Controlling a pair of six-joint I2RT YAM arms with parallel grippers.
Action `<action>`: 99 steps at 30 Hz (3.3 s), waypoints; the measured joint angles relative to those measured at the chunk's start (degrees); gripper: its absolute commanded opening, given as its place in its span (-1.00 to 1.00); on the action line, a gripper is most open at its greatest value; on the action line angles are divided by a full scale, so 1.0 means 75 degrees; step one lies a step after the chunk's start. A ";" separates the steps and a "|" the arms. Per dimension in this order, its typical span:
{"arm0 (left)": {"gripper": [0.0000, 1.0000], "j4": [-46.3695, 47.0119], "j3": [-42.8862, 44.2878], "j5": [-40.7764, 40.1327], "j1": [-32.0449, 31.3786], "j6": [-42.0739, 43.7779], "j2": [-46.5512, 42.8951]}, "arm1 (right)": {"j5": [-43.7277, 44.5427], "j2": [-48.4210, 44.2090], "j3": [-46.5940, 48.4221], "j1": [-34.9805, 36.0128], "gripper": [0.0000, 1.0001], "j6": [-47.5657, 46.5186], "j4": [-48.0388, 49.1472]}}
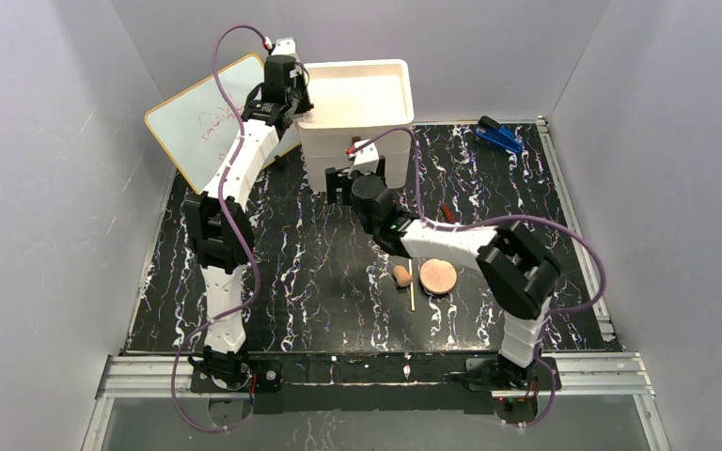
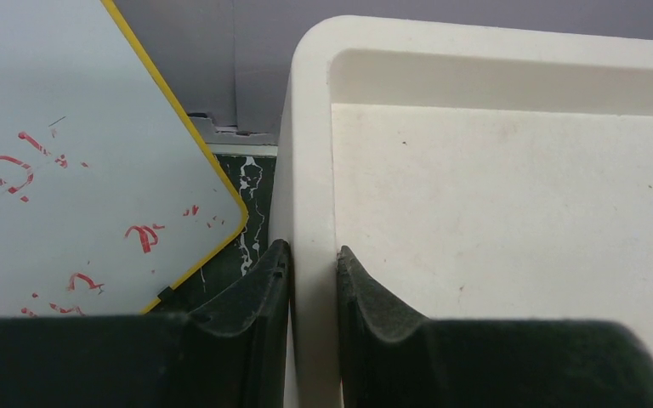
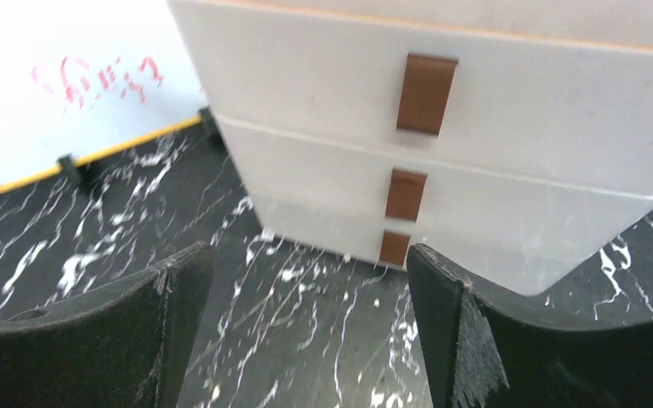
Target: Organize the makeup
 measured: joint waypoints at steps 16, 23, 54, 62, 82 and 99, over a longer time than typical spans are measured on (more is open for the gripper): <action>-1.00 -0.0262 0.0143 0.0286 0.0035 -0.0009 0.0000 | 0.2136 0.2241 0.2209 -0.0023 0.33 -0.2247 0.1955; -1.00 -0.0338 0.0256 0.0338 0.0044 -0.0047 0.0055 | 0.2168 0.2197 0.2177 -0.0449 -0.05 -0.1988 0.1658; -1.00 -0.0490 0.0393 0.0743 -0.0009 -0.0087 0.0108 | 0.2326 0.0277 -0.0239 0.0306 -0.97 -0.0883 0.1431; -1.00 -0.0676 0.0487 0.0833 -0.0017 -0.0073 0.0108 | 0.3264 -0.0233 -0.0737 0.1288 -0.97 -0.0125 0.0991; -1.00 -0.0854 0.0606 0.0874 -0.0052 -0.0006 0.0149 | 0.3445 -0.1868 -0.1603 0.2492 0.83 0.1501 -0.2378; -1.00 -0.1291 0.1142 0.0734 -0.0009 -0.0152 0.0411 | 0.3891 -0.6432 -0.3378 0.1830 0.66 0.5158 -0.7627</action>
